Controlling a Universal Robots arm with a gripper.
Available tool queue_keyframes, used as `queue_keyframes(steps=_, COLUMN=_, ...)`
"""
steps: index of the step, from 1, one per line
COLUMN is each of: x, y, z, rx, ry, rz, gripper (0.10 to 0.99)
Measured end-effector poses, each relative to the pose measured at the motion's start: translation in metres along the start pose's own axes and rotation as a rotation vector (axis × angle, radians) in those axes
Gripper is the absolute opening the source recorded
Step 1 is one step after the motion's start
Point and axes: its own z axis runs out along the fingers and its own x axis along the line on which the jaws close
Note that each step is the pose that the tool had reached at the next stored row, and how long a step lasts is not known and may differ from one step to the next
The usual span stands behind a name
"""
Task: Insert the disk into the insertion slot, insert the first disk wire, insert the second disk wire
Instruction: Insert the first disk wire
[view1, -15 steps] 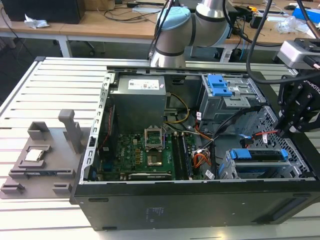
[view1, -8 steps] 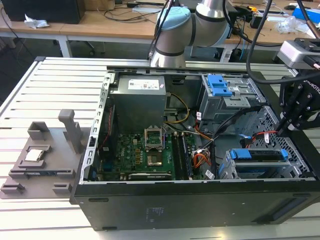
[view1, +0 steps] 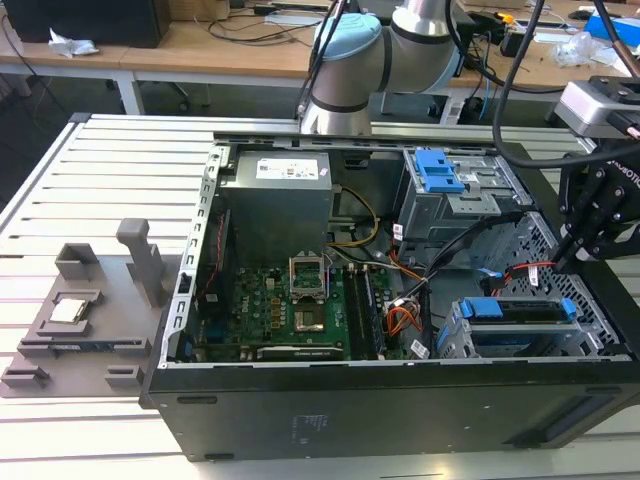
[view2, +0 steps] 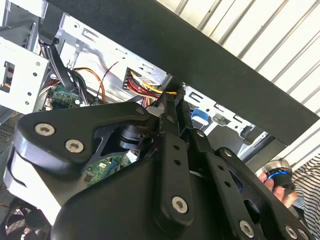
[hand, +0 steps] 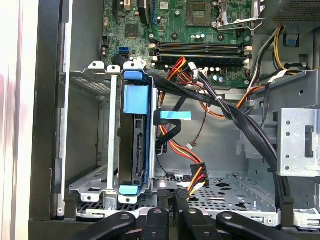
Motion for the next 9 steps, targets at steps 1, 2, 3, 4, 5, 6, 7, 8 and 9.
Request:
queue_keyframes(steps=1, x=0.0001, y=0.0000, z=-0.0003, rx=0.000, ry=0.0001, rz=0.000, gripper=0.169)
queue_keyframes(steps=2, x=0.0001, y=0.0000, z=-0.0009, rx=0.000, ry=0.0000, rz=0.000, gripper=0.169)
queue_keyframes(steps=3, x=0.0002, y=0.0001, z=-0.0031, rx=0.000, ry=0.0001, rz=0.000, gripper=0.169)
queue_keyframes(steps=4, x=0.0002, y=0.0002, z=-0.0049, rx=0.000, ry=0.0000, rz=0.000, gripper=0.169)
queue_keyframes(steps=5, x=0.0003, y=0.0003, z=-0.0065, rx=0.000, ry=-0.0002, rz=0.000, gripper=0.169)
queue_keyframes(steps=6, x=0.0002, y=0.0013, z=-0.0065, rx=0.000, ry=-0.0011, rz=0.000, gripper=0.169)
queue_keyframes(steps=7, x=0.0001, y=0.0061, z=-0.0062, rx=0.000, ry=-0.0012, rz=0.000, gripper=0.169)
queue_keyframes(steps=8, x=0.0000, y=0.0122, z=-0.0058, rx=0.000, ry=-0.0011, rz=0.000, gripper=0.169)
queue_keyframes(steps=9, x=-0.0002, y=0.0197, z=-0.0054, rx=0.000, ry=-0.0010, rz=0.000, gripper=0.169)
